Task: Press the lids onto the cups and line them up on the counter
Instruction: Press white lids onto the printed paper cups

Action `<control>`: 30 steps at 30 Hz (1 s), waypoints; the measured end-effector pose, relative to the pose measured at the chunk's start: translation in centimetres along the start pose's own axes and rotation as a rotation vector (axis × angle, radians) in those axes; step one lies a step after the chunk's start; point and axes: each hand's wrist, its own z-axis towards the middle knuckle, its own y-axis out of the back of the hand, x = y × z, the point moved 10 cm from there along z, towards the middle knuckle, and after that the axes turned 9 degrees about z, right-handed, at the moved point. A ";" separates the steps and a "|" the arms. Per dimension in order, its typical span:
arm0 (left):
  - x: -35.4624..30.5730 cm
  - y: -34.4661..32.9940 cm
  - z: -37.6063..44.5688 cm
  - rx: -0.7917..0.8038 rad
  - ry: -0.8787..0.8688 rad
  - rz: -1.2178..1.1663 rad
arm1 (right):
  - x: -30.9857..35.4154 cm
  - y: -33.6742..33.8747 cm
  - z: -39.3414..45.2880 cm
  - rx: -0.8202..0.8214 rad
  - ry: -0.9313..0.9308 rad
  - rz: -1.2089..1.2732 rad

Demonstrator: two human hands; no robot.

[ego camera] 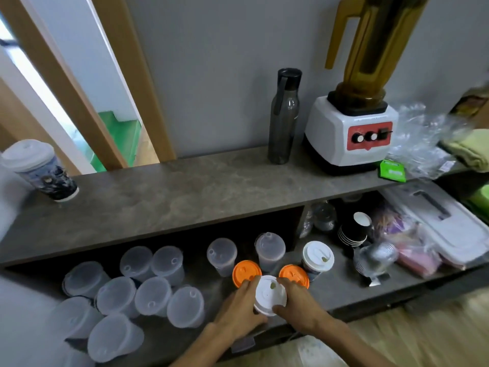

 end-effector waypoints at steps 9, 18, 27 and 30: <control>-6.2 26.4 -5.2 -0.620 -0.178 -0.128 | 23.0 12.7 -1.4 -0.071 0.546 0.408; 2.3 36.7 -3.8 -0.876 -0.027 -0.308 | 31.9 10.0 8.0 -0.132 0.553 0.237; 9.0 35.9 -2.1 -0.833 0.087 -0.298 | 34.2 9.8 13.1 -0.255 0.438 0.431; 9.3 35.8 -1.8 -0.814 0.077 -0.248 | 36.6 10.5 14.5 -0.148 0.345 0.592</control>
